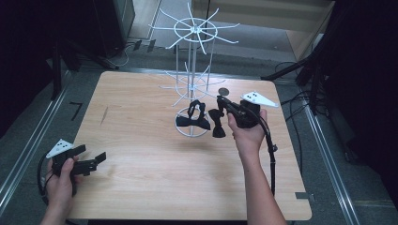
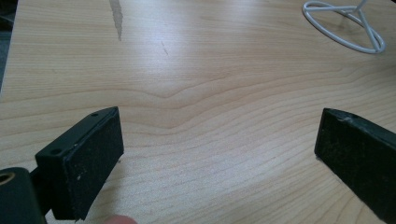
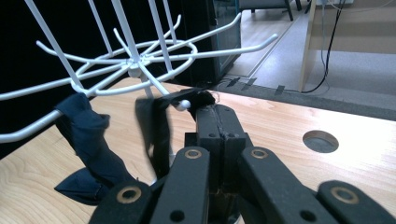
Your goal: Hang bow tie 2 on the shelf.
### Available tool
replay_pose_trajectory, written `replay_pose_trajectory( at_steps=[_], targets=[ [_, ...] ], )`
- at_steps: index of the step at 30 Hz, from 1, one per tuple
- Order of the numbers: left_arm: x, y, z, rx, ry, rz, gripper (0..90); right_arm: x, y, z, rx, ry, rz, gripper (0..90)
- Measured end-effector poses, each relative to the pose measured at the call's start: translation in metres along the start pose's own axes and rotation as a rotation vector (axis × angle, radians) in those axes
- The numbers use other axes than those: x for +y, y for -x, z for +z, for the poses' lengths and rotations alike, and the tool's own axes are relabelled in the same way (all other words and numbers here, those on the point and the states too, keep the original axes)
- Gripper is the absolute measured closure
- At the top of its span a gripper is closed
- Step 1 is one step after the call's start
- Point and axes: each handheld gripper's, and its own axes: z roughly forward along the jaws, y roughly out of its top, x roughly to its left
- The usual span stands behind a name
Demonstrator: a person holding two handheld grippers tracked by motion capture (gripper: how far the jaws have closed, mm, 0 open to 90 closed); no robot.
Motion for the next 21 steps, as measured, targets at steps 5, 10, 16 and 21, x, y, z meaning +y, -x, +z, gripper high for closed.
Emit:
replay_pose_trajectory(
  at_steps=[5,10,16,21],
  targets=[
    [0.000,0.000,0.000,-0.001,0.000,0.001,1.7,-0.007,0.002,0.004,-0.003,-0.005,0.017,90.0],
    [0.000,0.000,0.000,0.001,-0.001,0.001,1.6,-0.013,0.002,0.007,-0.006,-0.014,0.020,90.0],
    [0.000,0.000,0.000,0.002,-0.003,0.002,1.6,-0.017,0.002,0.011,-0.011,-0.027,0.019,90.0],
    [0.000,0.000,0.000,0.001,-0.001,0.002,1.6,-0.020,0.002,0.011,-0.008,-0.020,0.034,87.4]
  ],
)
